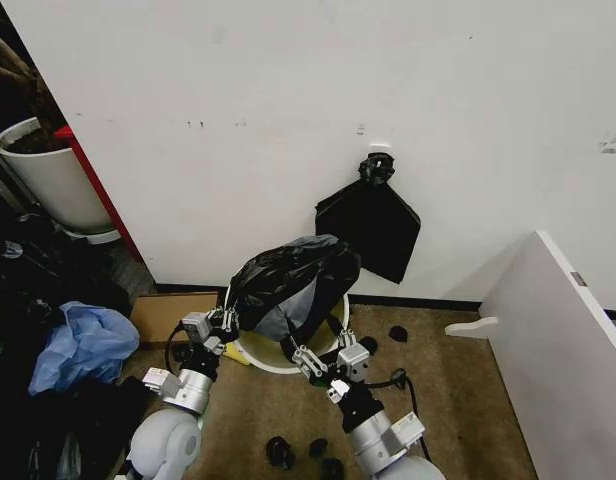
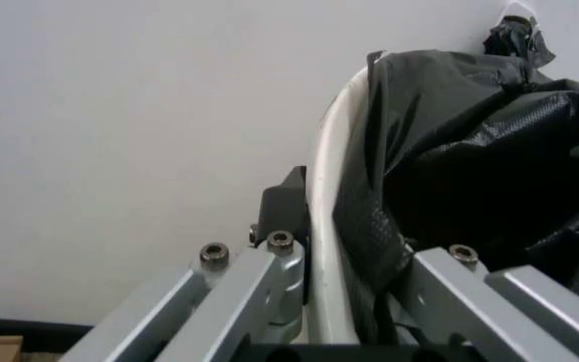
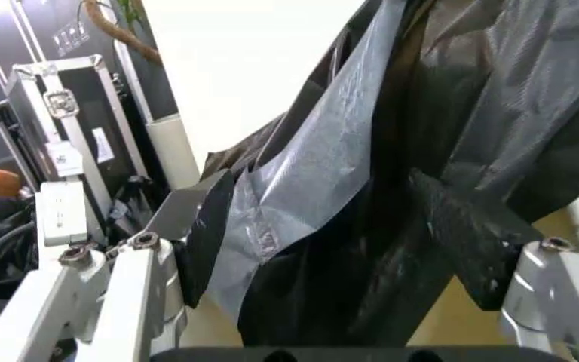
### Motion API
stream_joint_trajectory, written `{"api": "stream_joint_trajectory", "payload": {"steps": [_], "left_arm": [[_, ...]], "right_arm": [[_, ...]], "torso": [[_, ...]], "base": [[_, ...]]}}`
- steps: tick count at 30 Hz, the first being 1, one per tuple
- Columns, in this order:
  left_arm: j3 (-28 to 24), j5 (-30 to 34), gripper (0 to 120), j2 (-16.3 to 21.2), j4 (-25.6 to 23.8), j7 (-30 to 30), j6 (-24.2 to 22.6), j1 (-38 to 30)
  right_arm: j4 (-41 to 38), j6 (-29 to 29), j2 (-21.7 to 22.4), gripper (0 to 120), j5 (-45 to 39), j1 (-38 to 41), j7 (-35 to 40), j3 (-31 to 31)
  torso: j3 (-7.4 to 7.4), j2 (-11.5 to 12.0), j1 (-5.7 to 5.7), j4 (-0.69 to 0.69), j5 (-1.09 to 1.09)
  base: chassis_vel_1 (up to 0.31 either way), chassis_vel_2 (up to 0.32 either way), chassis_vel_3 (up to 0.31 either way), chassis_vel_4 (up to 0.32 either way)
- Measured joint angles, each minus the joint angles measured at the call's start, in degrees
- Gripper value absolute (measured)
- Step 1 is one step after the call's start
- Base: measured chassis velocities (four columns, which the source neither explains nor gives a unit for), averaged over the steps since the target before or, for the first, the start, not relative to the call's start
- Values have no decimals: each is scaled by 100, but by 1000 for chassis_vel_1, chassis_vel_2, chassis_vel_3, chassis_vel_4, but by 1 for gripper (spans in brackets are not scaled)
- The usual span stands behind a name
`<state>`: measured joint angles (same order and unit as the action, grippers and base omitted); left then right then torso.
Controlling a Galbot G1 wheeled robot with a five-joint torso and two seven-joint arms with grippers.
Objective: Place the garbage bag over the trash bin.
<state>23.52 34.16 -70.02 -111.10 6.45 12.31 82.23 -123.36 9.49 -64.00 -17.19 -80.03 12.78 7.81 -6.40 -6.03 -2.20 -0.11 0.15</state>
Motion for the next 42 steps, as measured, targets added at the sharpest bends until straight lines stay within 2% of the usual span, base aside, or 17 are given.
{"api": "stream_joint_trajectory", "payload": {"steps": [3,6,8,12,13,14,15,17,20,24,31,35,42], "left_arm": [[3,3,4,2,-13,1,-4,6],[12,13,4,5,-38,1,-8,25],[14,14,4,5,-42,1,-9,28],[20,18,4,3,-78,-2,-23,43],[23,24,4,0,-100,-5,-33,48],[24,27,4,-1,-106,-6,-36,50],[27,44,4,-5,-137,-13,-52,57],[29,51,4,-8,-147,-16,-56,60],[49,147,4,-32,-222,-39,-79,83],[83,338,4,-62,-290,-81,-95,90],[300,1720,4,-158,-440,-198,-321,12],[354,2013,4,-155,-480,-213,-394,1],[376,2301,4,-123,-747,-300,-587,25]], "right_arm": [[30,-22,8,63,-80,48,-31,0],[39,-75,21,48,-317,132,-146,-31],[39,-76,23,47,-366,142,-181,-40],[40,-46,19,32,-560,170,-354,-86],[48,1,11,24,-667,174,-462,-101],[52,19,8,22,-711,174,-506,-106],[61,75,-2,16,-896,169,-663,-115],[61,87,-2,14,-957,166,-706,-116],[45,151,3,0,-1508,105,-967,-118],[18,321,29,0,-2012,-6,-1256,-87],[282,1260,120,0,-2792,-452,-2468,-96],[404,1348,155,0,-2844,-596,-2526,-136],[746,1211,166,0,-2327,-651,-2332,-102]], "torso": [[0,0,0,0,0],[0,0,0,0,0],[0,0,0,0,0],[0,0,0,0,0],[0,0,0,0,0],[0,0,0,0,0],[0,0,0,0,0],[0,0,0,0,0],[0,0,0,0,0],[0,0,0,0,0],[0,0,0,0,1],[0,0,0,0,0],[0,0,0,0,1]], "base": [[0,0,0,0],[0,0,0,0],[0,0,0,0],[0,0,0,0],[0,0,0,0],[0,0,0,0],[0,0,0,0],[0,0,0,0],[0,0,0,0],[0,0,0,0],[0,0,0,0],[0,0,0,0],[0,0,0,0]]}}
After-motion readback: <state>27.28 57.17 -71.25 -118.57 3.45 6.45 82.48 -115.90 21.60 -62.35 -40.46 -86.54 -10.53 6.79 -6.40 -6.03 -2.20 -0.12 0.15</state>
